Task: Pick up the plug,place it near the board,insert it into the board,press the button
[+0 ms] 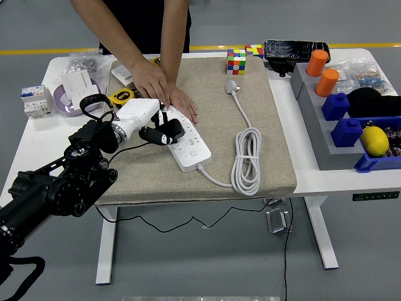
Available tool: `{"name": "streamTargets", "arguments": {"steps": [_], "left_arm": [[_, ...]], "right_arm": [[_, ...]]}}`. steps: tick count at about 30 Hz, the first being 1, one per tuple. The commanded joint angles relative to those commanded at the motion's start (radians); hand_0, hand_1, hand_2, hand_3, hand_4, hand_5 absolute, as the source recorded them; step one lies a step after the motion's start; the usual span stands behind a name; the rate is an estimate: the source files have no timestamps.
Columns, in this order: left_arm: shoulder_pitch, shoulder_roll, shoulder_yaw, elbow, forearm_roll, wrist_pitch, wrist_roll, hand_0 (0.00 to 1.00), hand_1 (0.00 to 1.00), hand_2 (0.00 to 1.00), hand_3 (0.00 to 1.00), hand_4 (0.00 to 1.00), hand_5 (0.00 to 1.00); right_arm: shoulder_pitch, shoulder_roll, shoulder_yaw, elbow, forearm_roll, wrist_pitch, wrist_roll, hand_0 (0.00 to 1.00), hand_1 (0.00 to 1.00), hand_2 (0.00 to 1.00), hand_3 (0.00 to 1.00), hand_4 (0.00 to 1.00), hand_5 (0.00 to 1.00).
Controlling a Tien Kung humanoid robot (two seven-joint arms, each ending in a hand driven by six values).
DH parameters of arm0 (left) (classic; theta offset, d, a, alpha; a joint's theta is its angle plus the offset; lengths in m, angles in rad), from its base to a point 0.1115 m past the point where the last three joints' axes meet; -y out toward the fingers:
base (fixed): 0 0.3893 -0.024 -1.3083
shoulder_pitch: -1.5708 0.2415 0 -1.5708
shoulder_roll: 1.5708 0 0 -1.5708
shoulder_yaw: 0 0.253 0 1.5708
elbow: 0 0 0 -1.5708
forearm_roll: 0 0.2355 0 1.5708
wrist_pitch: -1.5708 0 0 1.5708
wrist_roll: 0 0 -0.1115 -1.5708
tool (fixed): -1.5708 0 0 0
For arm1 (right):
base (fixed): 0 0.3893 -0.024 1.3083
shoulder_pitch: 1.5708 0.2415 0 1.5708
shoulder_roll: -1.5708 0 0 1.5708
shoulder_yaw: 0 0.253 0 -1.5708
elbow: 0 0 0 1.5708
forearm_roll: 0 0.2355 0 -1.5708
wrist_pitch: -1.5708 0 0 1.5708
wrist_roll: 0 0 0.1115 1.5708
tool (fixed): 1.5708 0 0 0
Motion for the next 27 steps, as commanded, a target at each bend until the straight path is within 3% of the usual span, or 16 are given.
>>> {"name": "streamTargets", "arguments": {"steps": [27], "left_arm": [[-0.001,0.008,0.005,0.034,0.021,-0.006,-0.003,0.519,0.538,0.390,0.372,0.586,0.189]], "right_arm": [[-0.001,-0.004,-0.005,0.000,0.004,0.000,0.001,0.950,0.903,0.834,0.840,0.998,0.962]]}}
